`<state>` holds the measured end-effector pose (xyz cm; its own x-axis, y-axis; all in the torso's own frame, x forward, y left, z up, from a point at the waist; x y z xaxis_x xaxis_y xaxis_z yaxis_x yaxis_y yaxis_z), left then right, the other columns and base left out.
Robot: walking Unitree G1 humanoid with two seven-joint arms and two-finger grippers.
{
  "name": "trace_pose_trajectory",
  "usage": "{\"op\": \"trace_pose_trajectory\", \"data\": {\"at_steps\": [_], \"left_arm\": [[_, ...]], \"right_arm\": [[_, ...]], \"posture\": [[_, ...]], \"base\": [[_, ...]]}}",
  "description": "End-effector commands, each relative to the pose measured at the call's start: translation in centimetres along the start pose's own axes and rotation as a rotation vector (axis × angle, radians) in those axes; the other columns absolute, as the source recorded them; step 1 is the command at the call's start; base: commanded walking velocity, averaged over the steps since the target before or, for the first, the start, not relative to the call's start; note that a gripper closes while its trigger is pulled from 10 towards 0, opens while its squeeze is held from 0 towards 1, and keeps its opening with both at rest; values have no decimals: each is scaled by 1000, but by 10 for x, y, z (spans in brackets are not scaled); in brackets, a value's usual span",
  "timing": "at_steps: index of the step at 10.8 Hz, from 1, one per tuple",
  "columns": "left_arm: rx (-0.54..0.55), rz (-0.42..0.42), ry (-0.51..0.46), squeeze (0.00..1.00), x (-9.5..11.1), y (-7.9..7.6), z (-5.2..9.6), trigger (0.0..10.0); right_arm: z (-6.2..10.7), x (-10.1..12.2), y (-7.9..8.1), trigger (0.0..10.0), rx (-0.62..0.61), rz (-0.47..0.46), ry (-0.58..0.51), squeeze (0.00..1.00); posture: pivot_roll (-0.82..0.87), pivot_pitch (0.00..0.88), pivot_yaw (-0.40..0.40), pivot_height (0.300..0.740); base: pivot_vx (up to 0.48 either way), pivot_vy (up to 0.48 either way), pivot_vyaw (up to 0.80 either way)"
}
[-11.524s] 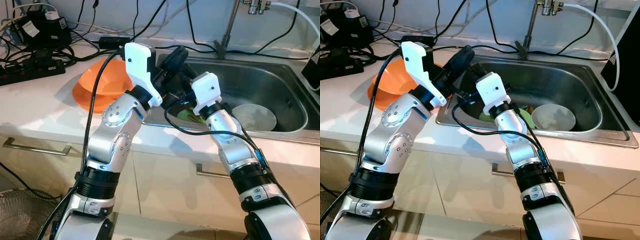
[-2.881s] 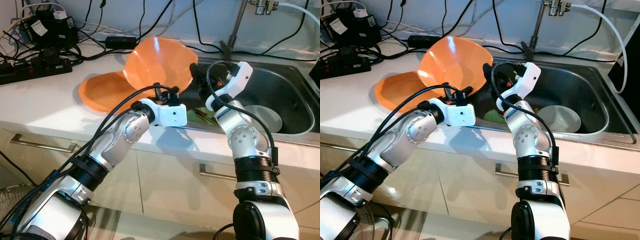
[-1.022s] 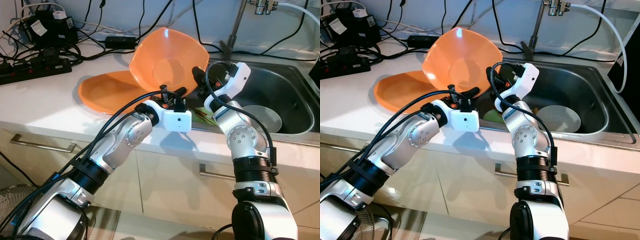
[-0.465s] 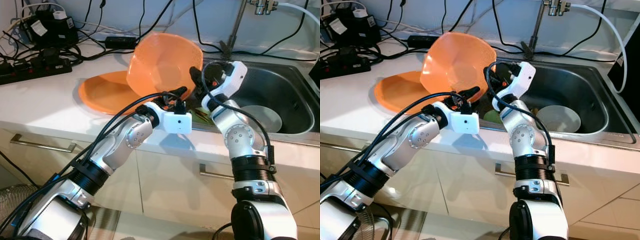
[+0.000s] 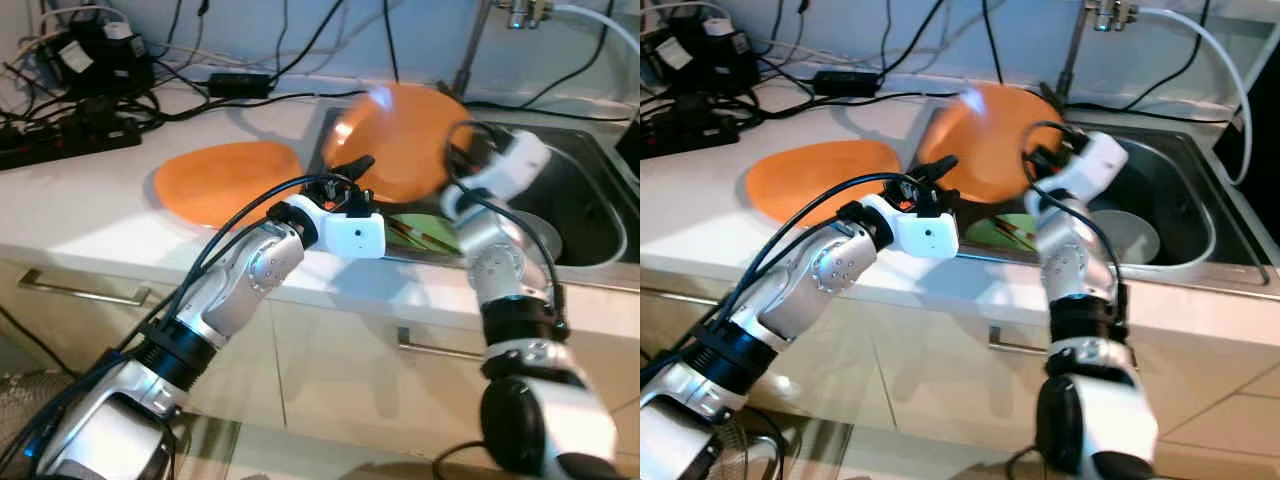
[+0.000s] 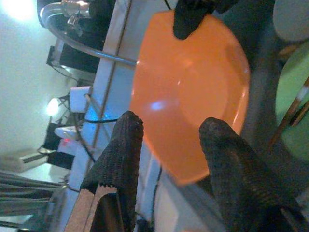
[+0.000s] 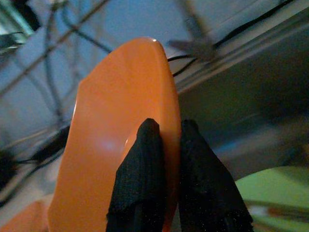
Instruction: Kitchen organization
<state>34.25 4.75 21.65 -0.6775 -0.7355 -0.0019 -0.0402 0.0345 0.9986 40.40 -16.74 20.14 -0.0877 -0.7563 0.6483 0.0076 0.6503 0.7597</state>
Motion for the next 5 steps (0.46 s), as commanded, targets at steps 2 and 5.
{"op": "trace_pose_trajectory", "data": {"at_steps": [2, 5], "left_arm": [[21, 237, 32, 0, -1, -2, 4, 10000], [-14, 837, 80, 0, 3, -15, 12, 10000]], "right_arm": [[-9, 19, 10, 10000, 7, 176, -99, 0], [-12, 7, -2, 10000, 1, 546, -64, 0]], "posture": [[222, 31, -7, 740], [236, 35, -14, 740]], "base": [[0, 0, 0], [0, 0, 0]]}}
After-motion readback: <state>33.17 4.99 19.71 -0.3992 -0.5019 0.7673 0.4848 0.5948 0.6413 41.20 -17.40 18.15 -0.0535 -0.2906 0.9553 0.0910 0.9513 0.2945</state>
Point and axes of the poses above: a point about 5 cm out from each wrist's last joint towards the gripper, its own z axis pointing back from the gripper into the wrist, its own x axis along the axis of the wrist's last joint, y = z × x, the point moved 1 cm from there along -z, pointing out of the wrist towards the gripper, and after that the axes turned 14 degrees about -z, right-handed, at the moved point
